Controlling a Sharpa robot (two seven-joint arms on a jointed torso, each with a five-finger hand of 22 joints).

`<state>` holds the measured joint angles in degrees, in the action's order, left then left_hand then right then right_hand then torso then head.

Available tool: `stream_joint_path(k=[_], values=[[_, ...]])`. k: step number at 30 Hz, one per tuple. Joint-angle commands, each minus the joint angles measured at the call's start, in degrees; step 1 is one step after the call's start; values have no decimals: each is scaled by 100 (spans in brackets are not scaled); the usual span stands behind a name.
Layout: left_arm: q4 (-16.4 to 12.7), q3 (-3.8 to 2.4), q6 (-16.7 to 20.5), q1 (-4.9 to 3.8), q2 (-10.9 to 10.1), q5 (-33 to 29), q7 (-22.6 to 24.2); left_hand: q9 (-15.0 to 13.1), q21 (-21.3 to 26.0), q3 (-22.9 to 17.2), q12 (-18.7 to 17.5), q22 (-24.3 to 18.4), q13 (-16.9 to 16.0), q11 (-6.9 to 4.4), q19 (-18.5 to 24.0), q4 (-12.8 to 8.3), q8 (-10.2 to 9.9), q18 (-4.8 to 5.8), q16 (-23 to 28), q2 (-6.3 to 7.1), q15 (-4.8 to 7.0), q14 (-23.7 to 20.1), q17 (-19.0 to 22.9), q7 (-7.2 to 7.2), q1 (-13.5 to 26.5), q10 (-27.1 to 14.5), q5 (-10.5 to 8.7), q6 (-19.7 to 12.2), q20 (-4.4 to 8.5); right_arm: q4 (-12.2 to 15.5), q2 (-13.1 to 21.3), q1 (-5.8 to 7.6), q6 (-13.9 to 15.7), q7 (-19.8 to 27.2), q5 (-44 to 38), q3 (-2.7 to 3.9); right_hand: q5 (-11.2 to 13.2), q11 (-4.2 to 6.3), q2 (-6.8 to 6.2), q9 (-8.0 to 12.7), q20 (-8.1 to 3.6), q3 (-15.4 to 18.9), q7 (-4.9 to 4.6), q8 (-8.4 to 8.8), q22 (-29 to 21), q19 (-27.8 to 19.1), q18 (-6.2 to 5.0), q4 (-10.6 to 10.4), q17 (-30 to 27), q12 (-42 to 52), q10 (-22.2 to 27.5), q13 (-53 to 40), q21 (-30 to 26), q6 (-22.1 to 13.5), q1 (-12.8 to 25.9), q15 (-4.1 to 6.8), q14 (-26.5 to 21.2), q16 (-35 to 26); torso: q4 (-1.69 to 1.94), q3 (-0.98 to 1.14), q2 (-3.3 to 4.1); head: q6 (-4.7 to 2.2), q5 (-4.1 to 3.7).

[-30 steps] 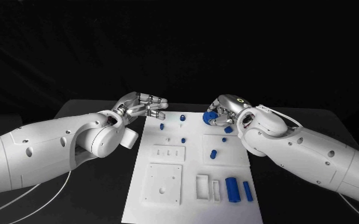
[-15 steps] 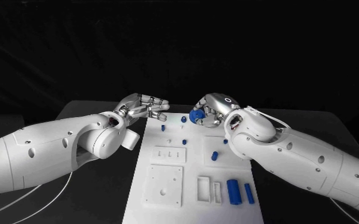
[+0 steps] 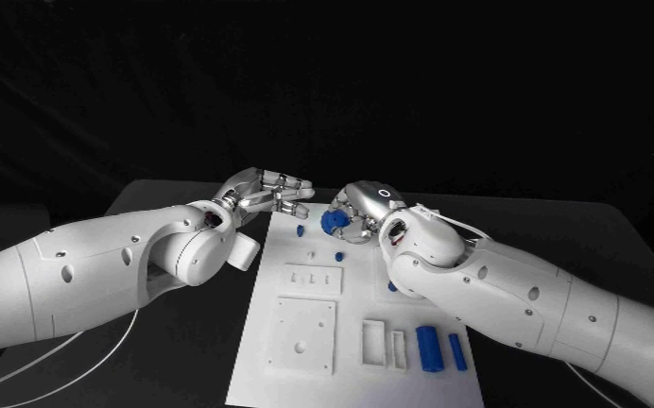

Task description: Assemble the parts on the task board

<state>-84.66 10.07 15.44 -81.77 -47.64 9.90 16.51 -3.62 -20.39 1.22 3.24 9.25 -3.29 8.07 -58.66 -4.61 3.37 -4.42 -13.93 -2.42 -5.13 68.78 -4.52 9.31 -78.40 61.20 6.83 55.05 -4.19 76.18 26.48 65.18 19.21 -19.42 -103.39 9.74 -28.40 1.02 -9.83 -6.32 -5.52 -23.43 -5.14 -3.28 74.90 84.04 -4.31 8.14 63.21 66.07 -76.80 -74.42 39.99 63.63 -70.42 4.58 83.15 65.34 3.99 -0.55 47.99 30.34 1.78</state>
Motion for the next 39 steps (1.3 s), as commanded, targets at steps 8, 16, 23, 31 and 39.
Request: stream_joint_path(k=[8, 16, 23, 31, 39], values=[[2, -5, -23, -11, 22, 14, 55, -7, -3, -8, 22, -7, -10, -5, 30, -30, 19, 11, 36, -15, 5, -28, 6, 0, 5, -45, 24, -22, 8, -286, -201, 6, 58, 162, -163, -123, 11, -5, -61, 10, -48, 18, -3, -32, 453, 286, -52, -15, -3, 1, -8, -6, 11, -28, 5, 17, 1, 8, 8, -5, 2, 18, 24], [-5, -6, -21, -12, 25, 14, 52, -7, -3, -8, 22, -7, -10, -5, 30, -30, 19, 11, 36, -15, 5, -28, 6, 0, 5, -45, 24, -22, 8, -412, -240, 6, 4, 183, -167, -170, -13, -6, -61, 17, -45, 66, -3, -33, 451, 285, -55, -32, -10, -7, -2, -3, 7, -35, 9, 15, 1, 2, 2, -6, 2, 10, 29], [-14, -7, -20, -12, 23, 14, 49, -7, -3, -8, 22, -7, -10, -5, 30, -30, 19, 11, 36, -15, 5, -28, 6, 0, 5, -45, 24, -22, 8, -467, -271, 6, -56, 205, -161, -243, -3, -8, -57, 22, -42, 82, -6, -31, 448, 283, -54, -39, -16, -16, 4, 2, -7, -42, 7, 12, -1, -4, 3, 3, 2, 25, 39], [-16, -7, -20, -12, 17, 14, 47, -7, -3, -8, 22, -7, -10, -5, 30, -30, 19, 11, 36, -15, 5, -28, 6, 0, 5, -45, 24, -22, 8, -512, -268, 5, -58, 244, -83, -262, 167, -40, -59, 104, -24, 158, -51, -32, 441, 282, -66, -81, -36, -52, 24, 30, -41, -214, 20, -9, -2, -26, -13, 0, 5, 27, 45], [-17, -7, -27, -12, 22, 14, 46, -7, -3, -8, 22, -7, -10, -5, 30, -30, 19, 11, 36, -15, 5, -28, 6, 0, 5, -45, 24, -22, 8, -559, -257, 4, -67, 290, 115, -267, 875, -122, -21, 250, 53, 1010, -131, -34, 421, 294, -142, -675, -72, -62, 49, 85, -117, -654, -43, -77, -6, -38, -3, 0, -1, 31, 36]])
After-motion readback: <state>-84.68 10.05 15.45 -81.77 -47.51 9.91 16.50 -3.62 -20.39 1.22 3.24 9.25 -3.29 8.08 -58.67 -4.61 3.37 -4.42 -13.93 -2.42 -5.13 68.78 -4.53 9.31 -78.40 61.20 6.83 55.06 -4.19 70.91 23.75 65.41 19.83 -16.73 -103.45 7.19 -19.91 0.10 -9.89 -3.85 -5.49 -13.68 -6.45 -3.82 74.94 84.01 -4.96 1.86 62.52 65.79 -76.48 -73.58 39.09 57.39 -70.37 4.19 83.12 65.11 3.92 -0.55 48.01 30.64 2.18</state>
